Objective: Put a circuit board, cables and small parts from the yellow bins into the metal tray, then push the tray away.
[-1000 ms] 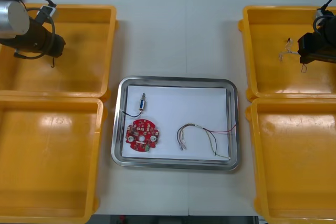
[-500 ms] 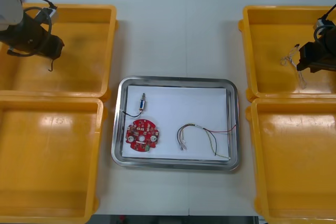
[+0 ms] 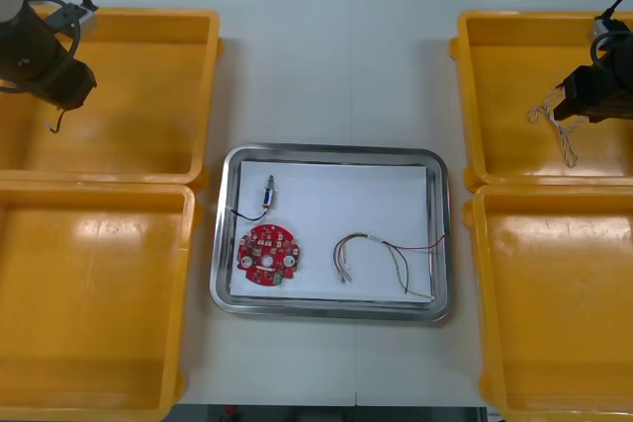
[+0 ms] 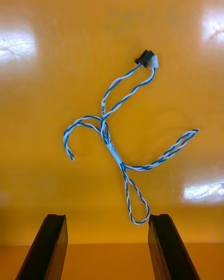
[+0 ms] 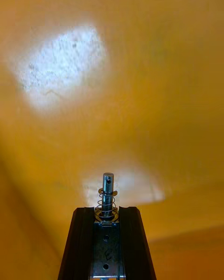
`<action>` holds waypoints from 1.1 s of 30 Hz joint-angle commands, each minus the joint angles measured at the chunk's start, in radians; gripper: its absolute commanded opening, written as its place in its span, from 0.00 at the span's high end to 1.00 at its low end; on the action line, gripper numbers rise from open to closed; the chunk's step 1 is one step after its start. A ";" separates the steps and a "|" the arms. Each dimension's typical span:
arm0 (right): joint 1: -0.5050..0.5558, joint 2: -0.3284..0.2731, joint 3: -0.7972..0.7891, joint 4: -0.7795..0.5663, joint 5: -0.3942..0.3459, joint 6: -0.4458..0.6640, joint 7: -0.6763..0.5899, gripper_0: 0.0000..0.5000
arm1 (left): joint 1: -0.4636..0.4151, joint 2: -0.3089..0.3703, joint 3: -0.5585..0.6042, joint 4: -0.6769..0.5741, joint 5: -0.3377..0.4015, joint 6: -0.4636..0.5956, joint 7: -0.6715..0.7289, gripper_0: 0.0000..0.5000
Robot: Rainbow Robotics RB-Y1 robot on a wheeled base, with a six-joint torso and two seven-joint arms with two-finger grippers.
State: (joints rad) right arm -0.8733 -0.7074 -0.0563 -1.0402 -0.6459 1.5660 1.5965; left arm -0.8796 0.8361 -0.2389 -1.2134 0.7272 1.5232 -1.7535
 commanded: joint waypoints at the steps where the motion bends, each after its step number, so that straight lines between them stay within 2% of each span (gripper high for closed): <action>1: -0.050 -0.044 0.024 -0.024 -0.001 -0.003 0.140 0.00 | 0.067 0.086 0.067 -0.150 -0.011 0.095 0.266 1.00; 9: -0.090 -0.044 0.133 -0.024 -0.006 -0.047 0.280 0.00 | 0.091 0.092 0.089 -0.322 0.009 0.203 0.416 1.00; 14: -0.095 -0.044 0.170 -0.021 -0.017 -0.107 0.375 0.00 | 0.091 0.075 0.089 -0.420 0.054 0.235 0.509 1.00; 23: -0.104 -0.041 0.155 0.077 -0.051 -0.182 0.533 0.00 | 0.093 -0.029 0.089 -0.592 0.047 0.304 0.658 1.00; 33: -0.104 -0.043 0.153 0.154 -0.075 -0.245 0.542 0.00 | 0.093 -0.173 0.089 -0.744 -0.012 0.397 0.802 1.00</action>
State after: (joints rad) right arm -0.9282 -0.7115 0.1094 -0.9056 -0.7043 1.3478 2.1354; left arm -0.7940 0.7142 -0.1783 -1.8929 0.7318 1.9044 -0.9801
